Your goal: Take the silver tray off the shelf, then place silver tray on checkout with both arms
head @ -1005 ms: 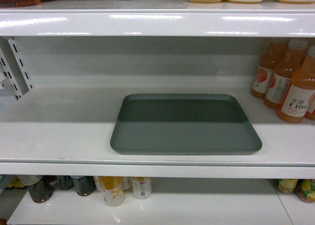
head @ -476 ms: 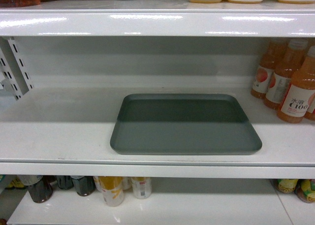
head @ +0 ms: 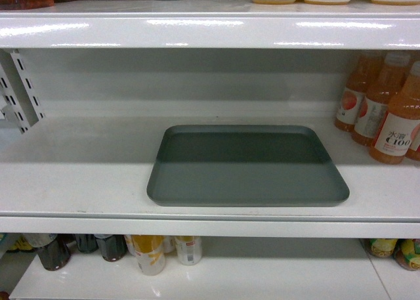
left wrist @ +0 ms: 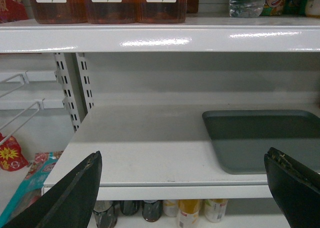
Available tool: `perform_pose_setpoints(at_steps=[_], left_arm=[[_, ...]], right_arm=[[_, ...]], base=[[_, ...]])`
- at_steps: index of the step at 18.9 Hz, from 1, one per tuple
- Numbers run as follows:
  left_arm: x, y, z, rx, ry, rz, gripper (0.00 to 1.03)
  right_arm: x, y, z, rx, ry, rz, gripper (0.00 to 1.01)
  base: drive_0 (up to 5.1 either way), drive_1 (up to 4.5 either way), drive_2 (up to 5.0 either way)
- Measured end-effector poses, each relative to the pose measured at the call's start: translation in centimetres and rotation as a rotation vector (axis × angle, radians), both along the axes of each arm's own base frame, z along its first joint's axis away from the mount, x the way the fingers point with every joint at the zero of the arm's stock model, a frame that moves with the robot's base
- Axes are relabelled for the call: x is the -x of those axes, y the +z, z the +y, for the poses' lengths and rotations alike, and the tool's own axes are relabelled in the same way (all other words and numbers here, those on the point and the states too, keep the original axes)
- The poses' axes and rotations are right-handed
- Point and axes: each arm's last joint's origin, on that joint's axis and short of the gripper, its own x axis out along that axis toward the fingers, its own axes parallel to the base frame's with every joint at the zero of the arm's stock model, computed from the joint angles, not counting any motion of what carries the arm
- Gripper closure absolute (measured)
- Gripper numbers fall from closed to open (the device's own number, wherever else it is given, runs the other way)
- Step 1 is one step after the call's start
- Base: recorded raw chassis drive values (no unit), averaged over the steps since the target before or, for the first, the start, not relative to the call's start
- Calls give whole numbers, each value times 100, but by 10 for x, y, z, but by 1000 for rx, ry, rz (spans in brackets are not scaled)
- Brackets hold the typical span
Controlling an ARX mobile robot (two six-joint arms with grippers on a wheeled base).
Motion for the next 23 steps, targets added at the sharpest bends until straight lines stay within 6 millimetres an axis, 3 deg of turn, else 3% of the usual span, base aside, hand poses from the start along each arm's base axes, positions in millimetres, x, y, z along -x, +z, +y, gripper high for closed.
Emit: perform_pose_setpoints(at_steps=[9,10,11,12,14,19,23], left_arm=[[0,0,0,0,0,0,5],[0,0,0,0,4,6,5],[0,-2,-2,-10,77,143,5],[-8,1,-8,-70,150,312,5],[-32,-5,-11,-119,217,422,5],[-109,-29,-37,-48,55,583,5],[-160,-65,-61,-34,22,693,5]], right_arm=[[0,0,0,0,0,0,3],[0,-2,0,4,25,66,3],[-2,-3,0,3,105,237,3],[-12,-2,1,-10,160,364,3],[-31,-4,1,-18,203,433,3],[-92,-12,4,-27,223,503,3],[-150,-31,8,-33,220,542,3]], base=[[0,0,0],[0,0,0],[0,0,0],[0,0,0],[0,0,0],[0,0,0],[0,0,0]])
